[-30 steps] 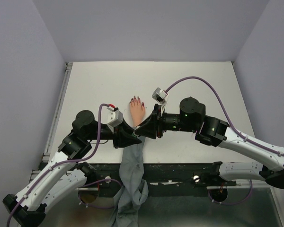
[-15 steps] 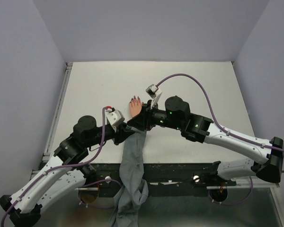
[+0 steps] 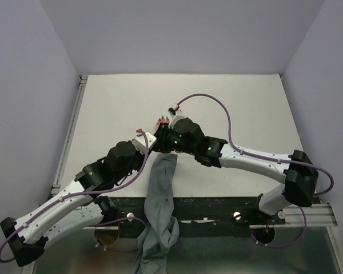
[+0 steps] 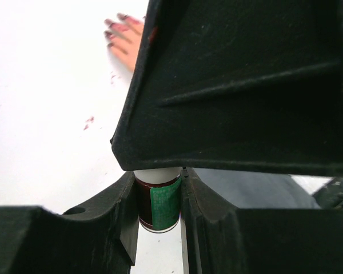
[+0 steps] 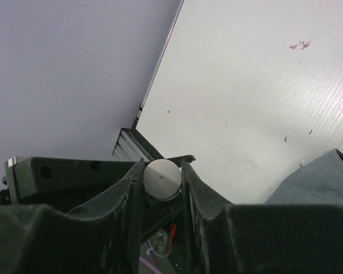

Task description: Paint the nails

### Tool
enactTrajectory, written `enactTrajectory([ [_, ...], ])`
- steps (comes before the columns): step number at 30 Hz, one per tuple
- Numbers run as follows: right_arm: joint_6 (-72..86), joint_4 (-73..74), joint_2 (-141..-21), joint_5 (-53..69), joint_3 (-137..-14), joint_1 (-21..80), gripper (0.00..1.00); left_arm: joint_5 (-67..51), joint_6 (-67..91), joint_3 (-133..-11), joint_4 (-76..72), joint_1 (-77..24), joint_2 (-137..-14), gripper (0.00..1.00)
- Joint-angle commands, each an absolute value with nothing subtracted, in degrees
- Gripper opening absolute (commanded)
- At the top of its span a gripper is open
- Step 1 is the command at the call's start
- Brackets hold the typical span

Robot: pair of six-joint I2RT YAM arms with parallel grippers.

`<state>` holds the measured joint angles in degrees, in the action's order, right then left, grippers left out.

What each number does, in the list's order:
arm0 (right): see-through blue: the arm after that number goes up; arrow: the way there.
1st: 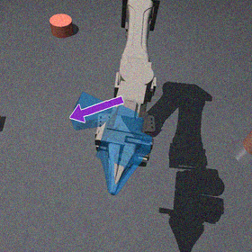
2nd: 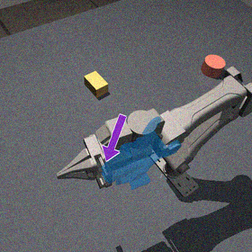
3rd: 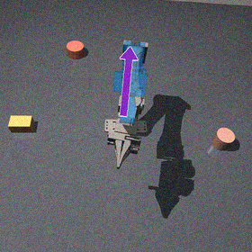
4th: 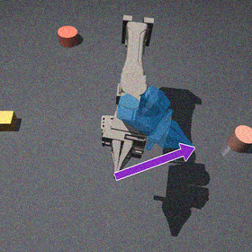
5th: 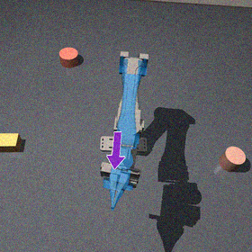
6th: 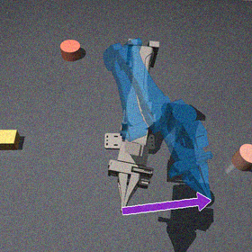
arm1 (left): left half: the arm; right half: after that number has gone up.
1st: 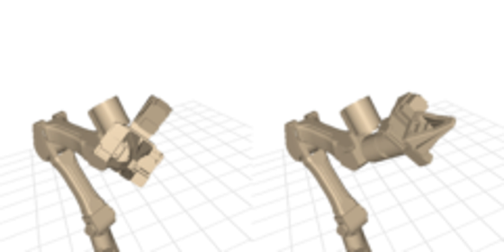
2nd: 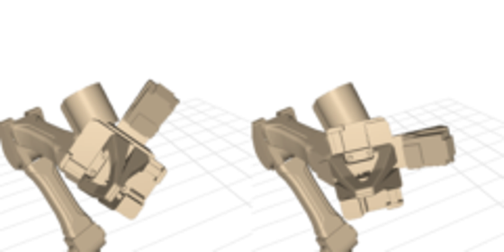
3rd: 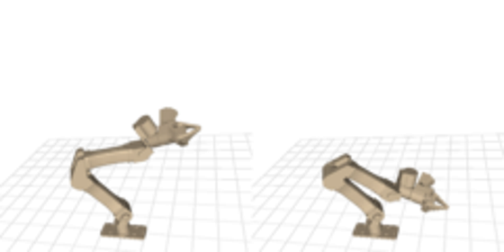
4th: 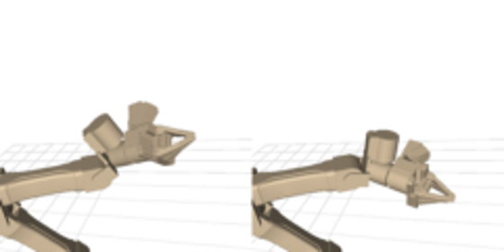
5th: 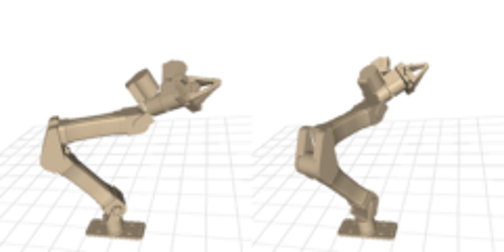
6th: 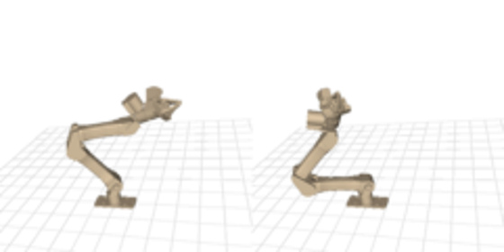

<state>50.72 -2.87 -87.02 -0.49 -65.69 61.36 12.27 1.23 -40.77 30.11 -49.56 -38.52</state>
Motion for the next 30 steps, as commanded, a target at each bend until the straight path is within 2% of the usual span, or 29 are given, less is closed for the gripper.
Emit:
enactTrajectory([
  [1, 60.4, -5.4, -93.1, 1.1, -64.2, 63.2, 0.01, 23.5, 0.3, -43.2, 21.7, -52.8, -40.9, 0.00],
  [9, 70.4, -13.6, -95.7, -1.7, -61.9, 63.2, 0.01, 28.6, 1.9, -43.9, 22.8, -54.9, -43.6, 0.00],
  [16, 68.5, -12.2, -94.6, -1.5, -63.6, 63.2, 0.02, 25.7, 1.9, -44.8, 24.3, -54.8, -43.9, 0.00],
  [19, 65.8, -9.5, -91.6, -1.8, -64.0, 63.2, 0.22, 22.1, 2.5, -44.6, 24.3, -53.8, -42.5, 0.00],
  [22, 63.6, -6.6, -87.6, -3.3, -63.5, 63.2, 0.47, 16.9, 4.3, -45.2, 24.5, -50.9, -41.9, 0.00],
  [25, 62.1, -3.2, -83.8, -5.8, -62.9, 63.1, 0.64, 9.8, 6.1, -45.5, 23.8, -45.9, -41.1, 0.00],
  [30, 60.6, -0.4, -77.1, -10.5, -59.8, 63.1, 0.72, -5.7, 8.0, -45.1, 20.8, -39.0, -39.5, 0.00],
])
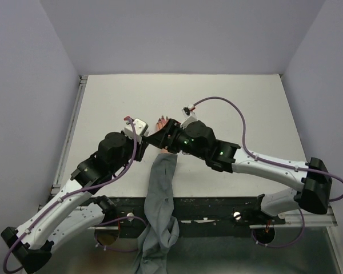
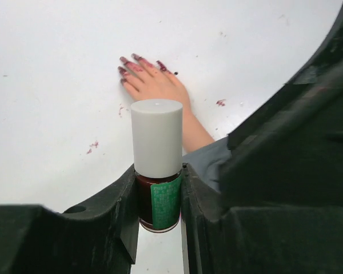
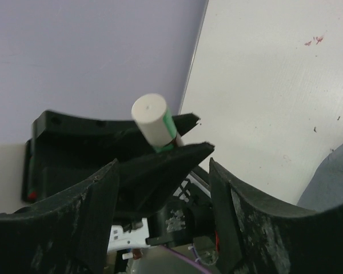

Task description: Paint the nails

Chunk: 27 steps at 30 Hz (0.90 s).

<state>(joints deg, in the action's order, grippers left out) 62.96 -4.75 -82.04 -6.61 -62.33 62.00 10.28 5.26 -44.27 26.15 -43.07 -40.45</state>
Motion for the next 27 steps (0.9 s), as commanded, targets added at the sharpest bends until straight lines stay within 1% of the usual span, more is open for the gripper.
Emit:
enactTrajectory([
  [1, 60.7, -0.2, -75.4, -12.1, -58.9, 63.2, 0.72, -7.9, 8.3, -45.1, 20.5, -38.4, -39.5, 0.00],
  [4, 58.6, -4.6, -69.3, -16.2, -53.5, 63.2, 0.74, -15.8, 9.0, -44.5, 18.6, -36.6, -38.5, 0.00],
  [7, 52.6, -13.3, -63.9, -15.0, -48.1, 63.2, 0.74, -26.7, 10.4, -43.9, 15.5, -34.9, -37.1, 0.00],
  [12, 41.4, -22.8, -57.8, -5.3, -45.4, 63.1, 0.71, -49.5, 18.2, -41.7, 3.2, -31.6, -35.3, 0.00],
  [16, 36.2, -27.5, -54.6, 4.5, -45.3, 63.2, 0.69, -61.9, 28.7, -38.9, -11.2, -29.1, -36.4, 0.00],
  [20, 33.7, -26.4, -55.8, 11.4, -48.0, 63.2, 0.68, -66.9, 34.9, -37.5, -19.8, -28.6, -37.5, 0.00],
  [27, 32.6, -29.2, -61.3, 21.9, -51.6, 63.1, 0.63, -68.9, 38.4, -36.5, -24.7, -28.5, -38.1, 0.00],
])
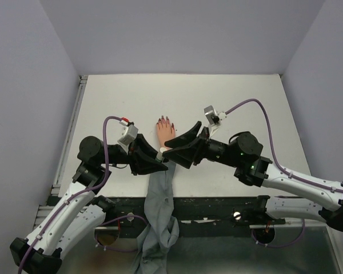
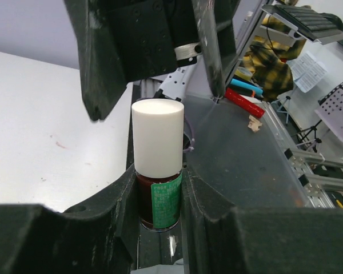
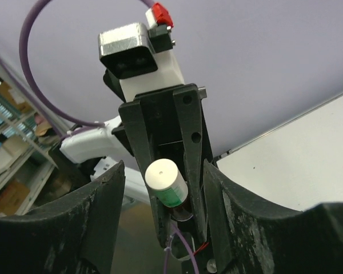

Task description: Paint the nails

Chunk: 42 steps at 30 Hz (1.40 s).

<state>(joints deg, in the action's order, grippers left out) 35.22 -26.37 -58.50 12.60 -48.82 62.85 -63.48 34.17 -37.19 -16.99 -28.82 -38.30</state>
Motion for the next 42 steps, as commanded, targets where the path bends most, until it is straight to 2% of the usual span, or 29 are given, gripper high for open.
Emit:
enactTrajectory([
  [1, 32.7, -29.7, -62.0, 23.3, -51.9, 63.1, 0.61, -69.0, 38.5, -36.5, -24.7, -28.4, -38.2, 0.00],
  [6, 34.2, -33.7, -63.6, 27.1, -52.4, 63.2, 0.56, -68.9, 38.7, -36.5, -24.9, -28.3, -38.3, 0.00],
  [9, 34.2, -34.3, -63.5, 26.8, -51.9, 63.2, 0.49, -68.7, 38.8, -36.5, -24.9, -28.1, -38.2, 0.00],
  [21, 33.5, -33.4, -64.5, 26.8, -51.8, 63.1, 0.36, -68.0, 38.9, -36.2, -25.0, -27.8, -38.7, 0.00],
  [28, 33.2, -33.0, -64.4, 25.4, -51.4, 63.2, 0.20, -66.7, 38.4, -36.1, -24.3, -27.2, -38.3, 0.00],
  [34, 32.8, -30.9, -64.7, 22.6, -51.6, 63.3, 0.02, -58.4, 30.6, -37.8, -13.2, -26.6, -36.2, 0.00],
  [42, 33.4, -28.6, -65.7, 13.5, -50.7, 63.4, 0.01, -45.4, 22.7, -39.2, -2.3, -26.5, -33.7, 0.00],
])
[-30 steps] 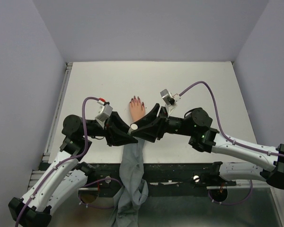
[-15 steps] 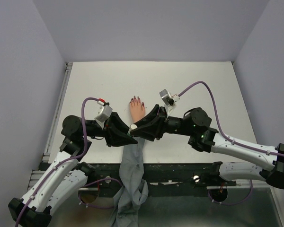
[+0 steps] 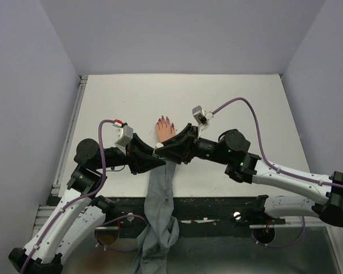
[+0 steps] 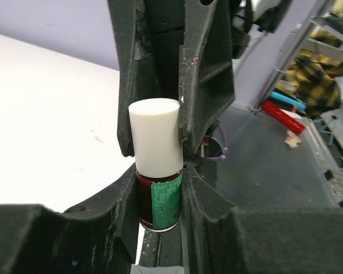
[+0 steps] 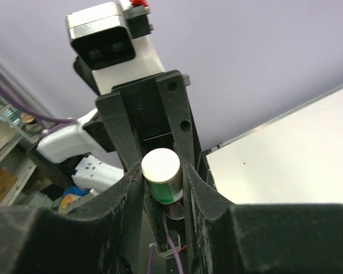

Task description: Paint the nails

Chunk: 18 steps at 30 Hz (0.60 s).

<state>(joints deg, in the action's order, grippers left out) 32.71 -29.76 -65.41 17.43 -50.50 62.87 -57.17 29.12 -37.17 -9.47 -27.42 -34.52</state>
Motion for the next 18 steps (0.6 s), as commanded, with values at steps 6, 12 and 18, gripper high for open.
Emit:
enactTrajectory([
  [6, 35.5, -26.5, -68.1, 7.3, -51.4, 63.5, 0.01, -38.5, 19.0, -39.6, 2.4, -26.5, -32.8, 0.00],
  [12, 39.7, -25.3, -71.3, 1.7, -52.4, 63.7, 0.01, -29.0, 14.9, -40.5, 7.6, -26.8, -32.4, 0.00],
  [18, 44.5, -24.4, -75.6, -3.9, -54.1, 63.8, 0.01, -18.7, 11.2, -41.5, 12.0, -28.9, -32.2, 0.00],
])
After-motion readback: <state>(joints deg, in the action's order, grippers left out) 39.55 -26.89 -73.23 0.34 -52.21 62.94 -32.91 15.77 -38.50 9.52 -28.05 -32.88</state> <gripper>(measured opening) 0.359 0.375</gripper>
